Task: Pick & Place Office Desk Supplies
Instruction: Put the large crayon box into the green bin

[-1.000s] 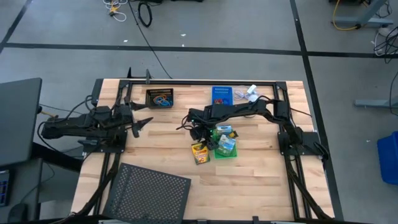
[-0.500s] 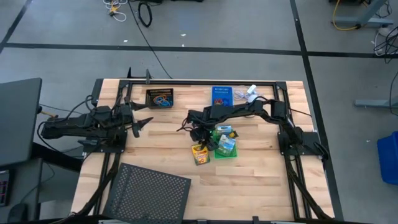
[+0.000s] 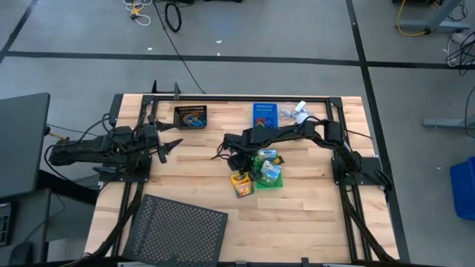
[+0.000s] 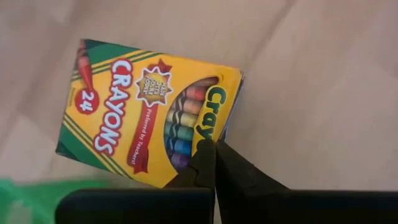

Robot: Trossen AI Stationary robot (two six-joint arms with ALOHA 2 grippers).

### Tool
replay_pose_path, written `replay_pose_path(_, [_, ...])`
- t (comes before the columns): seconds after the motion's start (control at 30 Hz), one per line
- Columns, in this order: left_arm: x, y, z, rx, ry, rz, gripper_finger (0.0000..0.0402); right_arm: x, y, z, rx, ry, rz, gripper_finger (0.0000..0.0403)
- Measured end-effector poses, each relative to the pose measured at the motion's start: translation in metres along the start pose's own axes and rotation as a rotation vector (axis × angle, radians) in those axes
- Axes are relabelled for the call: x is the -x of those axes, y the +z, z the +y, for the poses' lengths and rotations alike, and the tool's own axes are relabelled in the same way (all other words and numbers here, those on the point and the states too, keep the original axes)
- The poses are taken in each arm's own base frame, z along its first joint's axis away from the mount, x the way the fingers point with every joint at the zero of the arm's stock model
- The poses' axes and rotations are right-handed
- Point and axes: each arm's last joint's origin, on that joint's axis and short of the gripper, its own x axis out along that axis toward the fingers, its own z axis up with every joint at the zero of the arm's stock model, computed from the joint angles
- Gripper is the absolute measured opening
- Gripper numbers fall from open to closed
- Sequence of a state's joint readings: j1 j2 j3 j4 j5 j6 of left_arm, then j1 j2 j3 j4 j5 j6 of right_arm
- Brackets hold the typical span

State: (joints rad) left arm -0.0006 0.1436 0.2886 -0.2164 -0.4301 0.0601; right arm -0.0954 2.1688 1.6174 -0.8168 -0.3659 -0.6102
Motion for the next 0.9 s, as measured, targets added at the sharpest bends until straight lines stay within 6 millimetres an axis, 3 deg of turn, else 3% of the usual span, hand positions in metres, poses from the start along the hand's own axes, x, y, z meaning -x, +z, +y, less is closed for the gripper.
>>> replay_pose_path(0.63, [0.000, 0.000, 0.000, -0.010, 0.000, -0.002, 0.0303, 0.027, 0.033, 0.029, 0.005, -0.343, 0.096, 0.0000])
replay_pose_path(0.9, [0.000, 0.000, 0.000, -0.013, 0.000, -0.003, 0.0303, 0.026, 0.041, 0.041, -0.009, -0.446, 0.118, 0.0000])
